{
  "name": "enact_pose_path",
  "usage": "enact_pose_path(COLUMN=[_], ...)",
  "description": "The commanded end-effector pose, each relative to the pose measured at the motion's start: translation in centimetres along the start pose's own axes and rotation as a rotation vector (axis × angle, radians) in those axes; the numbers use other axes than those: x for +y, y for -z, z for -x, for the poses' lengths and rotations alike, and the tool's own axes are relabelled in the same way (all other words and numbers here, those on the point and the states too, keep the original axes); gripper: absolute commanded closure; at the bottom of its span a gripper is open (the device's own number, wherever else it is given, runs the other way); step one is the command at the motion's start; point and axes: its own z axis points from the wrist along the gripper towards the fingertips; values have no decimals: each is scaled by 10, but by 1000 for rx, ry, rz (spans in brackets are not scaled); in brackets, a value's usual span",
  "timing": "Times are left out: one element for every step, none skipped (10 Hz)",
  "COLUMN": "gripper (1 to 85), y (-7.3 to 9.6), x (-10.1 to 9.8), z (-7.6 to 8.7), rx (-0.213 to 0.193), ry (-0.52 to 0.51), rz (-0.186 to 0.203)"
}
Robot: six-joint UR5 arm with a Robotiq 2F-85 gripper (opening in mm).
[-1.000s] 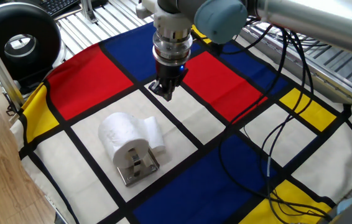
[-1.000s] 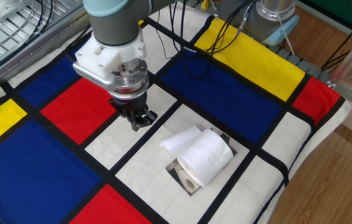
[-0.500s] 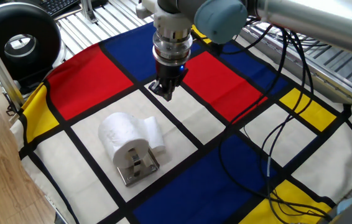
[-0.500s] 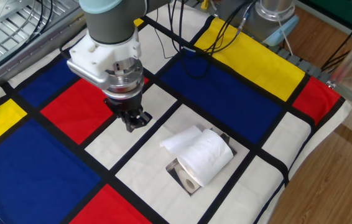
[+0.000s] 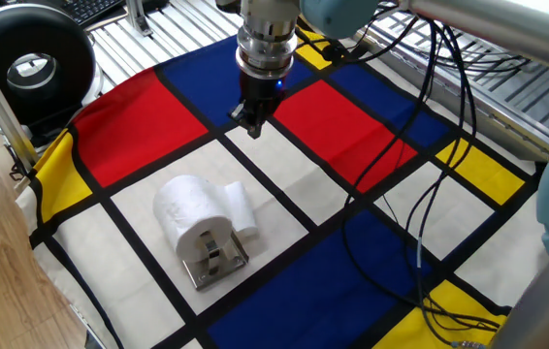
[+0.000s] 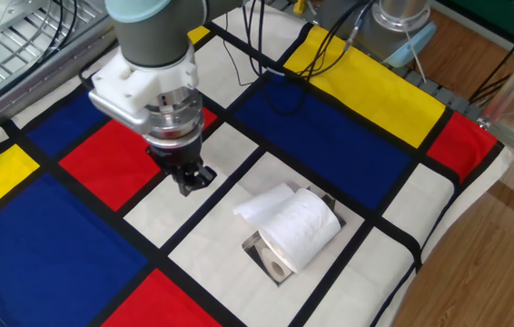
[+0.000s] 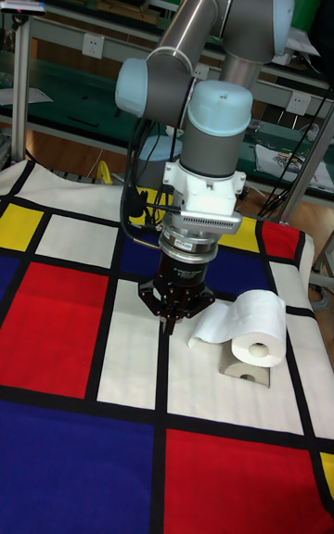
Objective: Put the toilet paper on its holder
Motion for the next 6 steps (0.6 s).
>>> enact_pose_path(gripper=[843, 843, 843, 843, 843, 843], y=[1, 1, 1, 4, 8, 11], x=[-5, -12, -19, -27, -37, -46], z=[10, 12, 15, 15, 14, 13], rx=[1, 2, 6, 12, 15, 16], ry=[14, 22, 24, 26, 29, 36], rz=[12, 3, -6, -25, -30, -31])
